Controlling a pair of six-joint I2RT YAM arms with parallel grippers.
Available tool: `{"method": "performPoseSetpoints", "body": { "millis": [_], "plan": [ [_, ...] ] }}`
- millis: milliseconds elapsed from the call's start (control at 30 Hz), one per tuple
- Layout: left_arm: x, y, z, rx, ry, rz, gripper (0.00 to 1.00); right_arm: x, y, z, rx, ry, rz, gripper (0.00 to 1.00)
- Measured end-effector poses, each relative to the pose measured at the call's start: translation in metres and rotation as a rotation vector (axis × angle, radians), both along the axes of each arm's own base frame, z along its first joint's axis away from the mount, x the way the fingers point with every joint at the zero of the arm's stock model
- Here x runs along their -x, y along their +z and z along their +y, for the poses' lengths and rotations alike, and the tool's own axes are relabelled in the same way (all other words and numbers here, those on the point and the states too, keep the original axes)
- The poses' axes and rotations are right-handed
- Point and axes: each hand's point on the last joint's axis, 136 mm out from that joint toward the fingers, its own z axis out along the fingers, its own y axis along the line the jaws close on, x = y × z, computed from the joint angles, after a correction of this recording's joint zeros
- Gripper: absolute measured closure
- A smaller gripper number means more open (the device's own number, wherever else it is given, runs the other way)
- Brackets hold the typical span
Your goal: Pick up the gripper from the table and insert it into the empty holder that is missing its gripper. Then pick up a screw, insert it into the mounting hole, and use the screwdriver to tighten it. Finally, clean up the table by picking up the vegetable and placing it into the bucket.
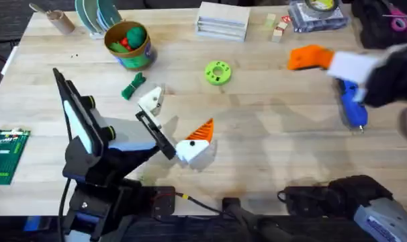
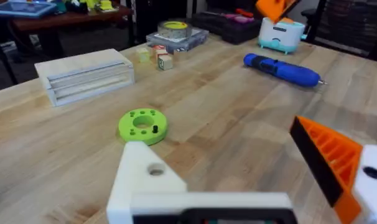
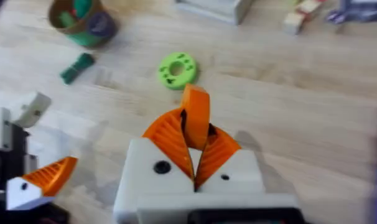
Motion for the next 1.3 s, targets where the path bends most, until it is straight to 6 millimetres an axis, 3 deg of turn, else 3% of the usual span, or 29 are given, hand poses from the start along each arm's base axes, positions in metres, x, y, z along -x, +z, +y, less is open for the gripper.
{"method": "performPoseSetpoints", "body": {
  "millis": [100,267,433,733,933,1067,1100,1300],
  "plan": [
    [0.0,0.0,0.0,0.0,0.0,0.0,0.008,-0.01,-0.022,0.021,-0.127,0.061,0.014,0.989],
    [0.0,0.0,0.0,0.0,0.0,0.0,0.008,-0.025,-0.04,0.055,-0.362,0.162,0.017,0.99],
    [0.0,0.0,0.0,0.0,0.0,0.0,0.008,-0.036,-0.058,0.079,-0.574,0.201,0.187,0.99],
    [0.0,0.0,0.0,0.0,0.0,0.0,0.007,-0.035,-0.061,0.139,-0.686,0.487,0.272,0.99],
    [0.0,0.0,0.0,0.0,0.0,0.0,0.007,-0.033,-0.08,0.168,-0.733,0.616,0.352,0.99],
    [0.0,0.0,0.0,0.0,0.0,0.0,0.007,-0.035,-0.104,0.179,-0.809,0.658,0.501,0.99],
    [0.001,0.0,-0.001,0.0,-0.007,0.0,0.007,-0.033,-0.109,0.19,-0.833,0.715,0.603,0.99],
    [0.008,0.0,-0.006,0.003,-0.057,0.001,0.007,-0.029,-0.097,0.214,-0.828,0.833,0.641,0.99]
  ]
}}
